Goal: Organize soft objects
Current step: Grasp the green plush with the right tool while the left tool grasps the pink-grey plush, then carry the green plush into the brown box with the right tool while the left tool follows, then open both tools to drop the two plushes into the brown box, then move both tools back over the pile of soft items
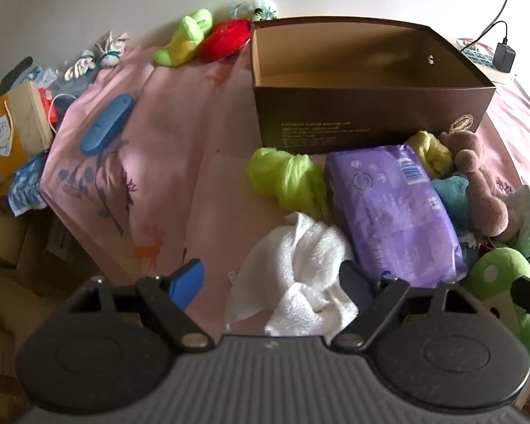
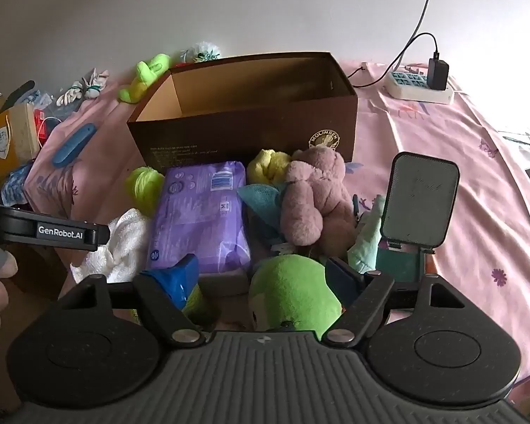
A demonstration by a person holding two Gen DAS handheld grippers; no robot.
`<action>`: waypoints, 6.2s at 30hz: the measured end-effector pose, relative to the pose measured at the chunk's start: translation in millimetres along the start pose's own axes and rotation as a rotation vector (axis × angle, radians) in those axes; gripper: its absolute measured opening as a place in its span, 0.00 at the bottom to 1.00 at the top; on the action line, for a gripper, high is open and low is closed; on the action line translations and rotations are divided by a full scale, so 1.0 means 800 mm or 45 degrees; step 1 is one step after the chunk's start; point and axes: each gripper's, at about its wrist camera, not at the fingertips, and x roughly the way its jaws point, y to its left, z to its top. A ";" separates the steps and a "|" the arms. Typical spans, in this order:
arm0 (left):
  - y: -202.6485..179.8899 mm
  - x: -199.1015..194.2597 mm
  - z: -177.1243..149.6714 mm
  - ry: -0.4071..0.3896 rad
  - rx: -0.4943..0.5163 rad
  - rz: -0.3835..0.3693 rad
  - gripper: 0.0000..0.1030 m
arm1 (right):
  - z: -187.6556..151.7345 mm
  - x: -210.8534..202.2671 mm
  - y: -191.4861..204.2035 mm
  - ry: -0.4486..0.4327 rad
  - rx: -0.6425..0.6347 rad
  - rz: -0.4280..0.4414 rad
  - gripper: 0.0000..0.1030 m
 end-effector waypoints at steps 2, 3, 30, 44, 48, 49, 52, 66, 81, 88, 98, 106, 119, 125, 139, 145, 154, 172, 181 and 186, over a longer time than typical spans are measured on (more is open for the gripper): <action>0.002 0.001 -0.002 -0.002 -0.001 0.003 0.83 | 0.000 0.003 0.002 0.004 0.006 0.001 0.62; 0.003 0.001 -0.003 -0.001 0.000 0.006 0.83 | 0.000 0.004 0.003 0.007 0.009 0.002 0.62; -0.037 -0.050 -0.059 -0.136 0.456 -0.873 0.86 | -0.026 0.024 -0.061 0.230 0.222 0.042 0.57; -0.124 -0.009 -0.081 0.022 0.734 -0.909 0.56 | -0.045 0.037 -0.088 0.206 0.281 0.199 0.34; -0.129 -0.006 -0.081 -0.038 0.760 -0.840 0.31 | -0.048 0.028 -0.100 0.177 0.320 0.233 0.32; -0.130 -0.007 -0.079 -0.047 0.766 -0.836 0.12 | -0.047 0.025 -0.102 0.165 0.325 0.240 0.32; -0.129 -0.008 -0.072 -0.062 0.764 -0.840 0.03 | -0.042 0.014 -0.108 0.132 0.329 0.238 0.32; -0.092 -0.061 -0.024 -0.292 0.567 -0.967 0.03 | -0.014 -0.055 -0.147 -0.142 0.437 0.241 0.32; -0.044 -0.086 0.100 -0.592 0.243 -0.835 0.03 | 0.104 -0.061 -0.174 -0.458 0.306 0.291 0.33; -0.029 -0.055 0.166 -0.636 0.119 -0.628 0.03 | 0.186 -0.006 -0.159 -0.485 0.193 0.360 0.33; -0.055 0.054 0.245 -0.505 -0.054 -0.372 0.03 | 0.276 0.134 -0.124 -0.267 0.175 0.357 0.33; -0.058 0.140 0.272 -0.341 -0.129 -0.235 0.03 | 0.292 0.235 -0.107 -0.039 0.154 0.326 0.34; -0.053 0.184 0.289 -0.261 -0.242 -0.075 0.43 | 0.299 0.321 -0.090 0.209 0.239 0.419 0.41; -0.053 0.168 0.283 -0.306 -0.264 -0.134 0.67 | 0.305 0.306 -0.085 0.133 0.082 0.362 0.43; -0.059 0.094 0.258 -0.459 -0.236 -0.179 0.67 | 0.313 0.256 -0.092 -0.026 0.192 0.506 0.43; -0.050 0.048 0.242 -0.524 -0.228 -0.195 0.67 | 0.308 0.200 -0.090 -0.126 0.205 0.526 0.43; -0.038 -0.007 0.213 -0.539 -0.171 -0.220 0.68 | 0.266 0.111 -0.085 -0.309 0.155 0.446 0.43; -0.022 -0.048 0.113 -0.461 -0.001 -0.269 0.69 | 0.149 0.024 -0.075 -0.475 0.255 0.329 0.43; -0.034 -0.039 0.061 -0.353 0.120 -0.311 0.69 | 0.098 0.013 -0.065 -0.374 0.201 0.303 0.42; -0.040 -0.031 0.046 -0.287 0.129 -0.315 0.69 | 0.072 0.010 -0.056 -0.322 0.169 0.273 0.42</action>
